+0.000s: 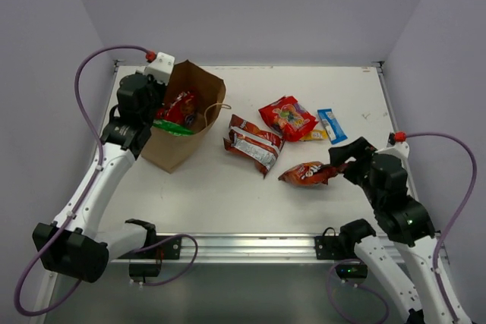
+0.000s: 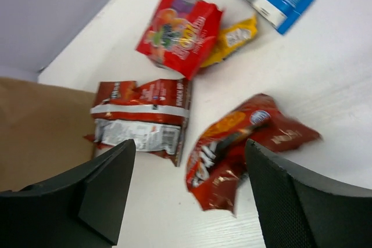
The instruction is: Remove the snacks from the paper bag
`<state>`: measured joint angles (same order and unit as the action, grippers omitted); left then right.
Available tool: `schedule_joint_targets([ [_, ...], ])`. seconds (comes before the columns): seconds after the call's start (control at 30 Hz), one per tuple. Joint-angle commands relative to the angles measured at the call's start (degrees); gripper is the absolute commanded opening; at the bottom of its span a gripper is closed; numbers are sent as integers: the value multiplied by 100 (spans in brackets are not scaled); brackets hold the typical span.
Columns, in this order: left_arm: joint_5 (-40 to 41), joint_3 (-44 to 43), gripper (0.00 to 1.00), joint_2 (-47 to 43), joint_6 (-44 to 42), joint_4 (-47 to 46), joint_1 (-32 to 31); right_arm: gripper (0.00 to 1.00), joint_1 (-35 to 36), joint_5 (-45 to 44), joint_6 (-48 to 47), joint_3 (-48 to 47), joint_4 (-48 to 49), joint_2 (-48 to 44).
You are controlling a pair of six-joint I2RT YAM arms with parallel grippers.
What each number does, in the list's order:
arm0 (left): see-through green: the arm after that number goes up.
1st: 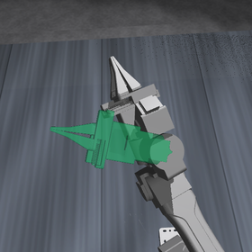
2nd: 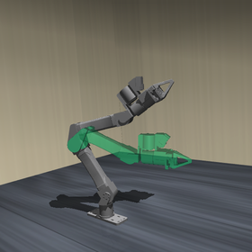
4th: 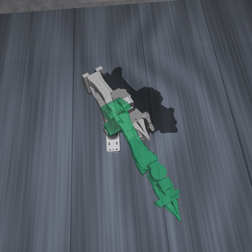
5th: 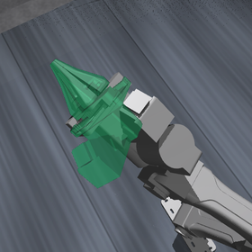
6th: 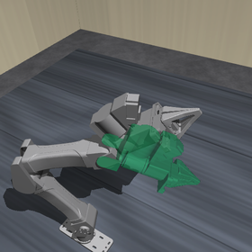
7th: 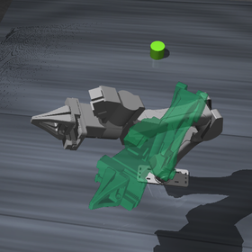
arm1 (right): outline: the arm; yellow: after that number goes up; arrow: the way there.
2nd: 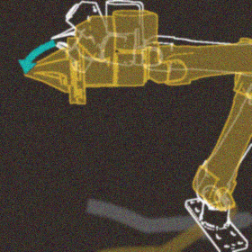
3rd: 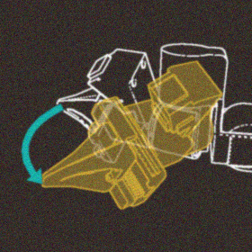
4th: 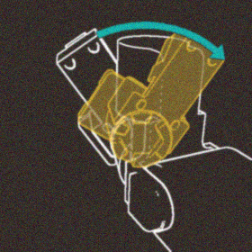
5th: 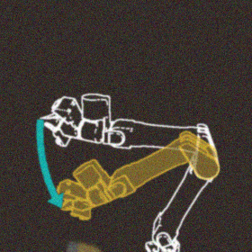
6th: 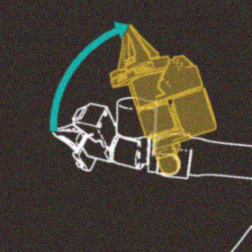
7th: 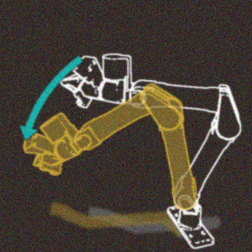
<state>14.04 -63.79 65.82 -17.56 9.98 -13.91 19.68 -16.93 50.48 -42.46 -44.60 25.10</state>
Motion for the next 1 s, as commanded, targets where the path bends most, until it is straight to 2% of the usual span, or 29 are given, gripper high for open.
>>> schedule_joint_targets([
  [0.0,-130,15,0,-351,60,-585,-41,79,-17,532,-934,-692,74,117],
  [0.03,-121,33,0,-394,43,-567,-41,81,-17,637,-1178,-972,92,187],
  [0.1,-147,51,0,-421,69,-480,-59,84,-26,1435,-1487,-1194,469,433],
  [0.13,-208,60,0,-465,77,-462,-68,85,-8,1786,-1749,-1325,922,538],
  [0.17,-235,77,0,-491,104,-444,-76,85,9,2581,-1848,-1387,1127,835],
  [0.27,-323,60,0,-562,104,-321,-155,85,412,3160,-1901,-1843,1822,1469],
  [0.3,-323,42,0,-579,95,-304,-164,85,979,2952,-2049,-2289,1945,1993],
  [0.33,-323,33,0,-597,78,-277,-173,85,1298,2750,-2181,-2572,2085,2303],
  [0.37,-323,16,0,-606,51,-268,-173,84,1606,2443,-2296,-2905,2096,3011],
  [0.4,-332,7,0,-606,51,-268,-182,84,1992,2414,-2471,-3631,2070,3392],
  [0.57,-402,-116,0,-527,77,-207,-182,82,2364,2379,-2455,-5437,2228,5300],
  [0.6,-428,-125,0,-518,86,-215,-182,82,2434,2396,-2446,-6031,2193,5921],
  [0.7,-420,-169,0,-465,86,-224,-182,81,2671,2387,-2367,-6930,2017,6768],
  [0.83,-350,-361,0,-325,34,-321,-182,79,2944,2300,-2113,-7163,2104,7875],
  [0.97,-209,-599,0,-131,-168,-557,-182,75,3173,2142,-1981,-6646,2358,8168],
])
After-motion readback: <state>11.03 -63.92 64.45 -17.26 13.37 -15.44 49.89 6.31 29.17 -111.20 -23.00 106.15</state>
